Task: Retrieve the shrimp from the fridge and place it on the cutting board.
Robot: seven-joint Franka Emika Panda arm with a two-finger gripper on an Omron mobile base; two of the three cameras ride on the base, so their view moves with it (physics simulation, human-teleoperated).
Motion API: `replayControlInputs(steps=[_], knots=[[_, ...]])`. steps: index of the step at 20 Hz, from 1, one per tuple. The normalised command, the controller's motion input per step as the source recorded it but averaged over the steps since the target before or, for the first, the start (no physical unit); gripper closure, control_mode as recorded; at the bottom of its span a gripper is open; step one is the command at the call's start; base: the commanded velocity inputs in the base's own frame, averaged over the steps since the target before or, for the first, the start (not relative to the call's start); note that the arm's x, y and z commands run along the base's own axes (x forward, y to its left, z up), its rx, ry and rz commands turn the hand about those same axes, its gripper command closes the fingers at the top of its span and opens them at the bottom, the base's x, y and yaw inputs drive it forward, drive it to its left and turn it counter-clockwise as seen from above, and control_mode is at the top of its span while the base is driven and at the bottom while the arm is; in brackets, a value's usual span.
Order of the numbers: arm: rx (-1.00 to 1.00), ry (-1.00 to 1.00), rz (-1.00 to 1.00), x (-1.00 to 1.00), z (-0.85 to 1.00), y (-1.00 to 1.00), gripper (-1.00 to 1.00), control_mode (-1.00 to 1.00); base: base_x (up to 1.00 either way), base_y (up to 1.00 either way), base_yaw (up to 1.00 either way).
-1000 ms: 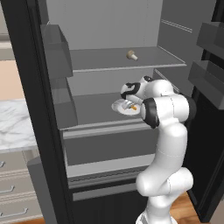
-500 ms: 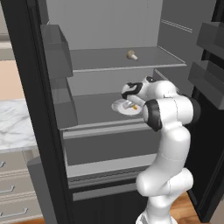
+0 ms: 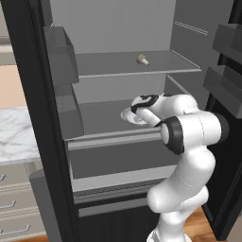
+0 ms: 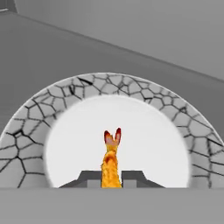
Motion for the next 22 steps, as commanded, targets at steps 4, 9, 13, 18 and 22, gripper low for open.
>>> replayControlInputs(steps=[4, 9, 13, 18, 22], knots=[[0.0, 0.0, -0.08, -0.26, 0.59, 0.0, 1.0, -1.0, 0.0, 0.0, 0.0], [-0.01, 0.06, -0.12, -0.73, 0.5, 0.0, 1.0, -1.0, 0.0, 0.0, 0.0], [0.0, 0.1, -0.13, -0.42, 0.78, 0.0, 1.0, -1.0, 0.0, 0.0, 0.0], [0.0, 0.18, -0.14, -0.08, 1.0, 0.0, 1.0, -1.0, 0.0, 0.0, 0.0], [0.0, 0.19, -0.14, -0.04, 1.0, 0.0, 1.0, -1.0, 0.0, 0.0, 0.0]])
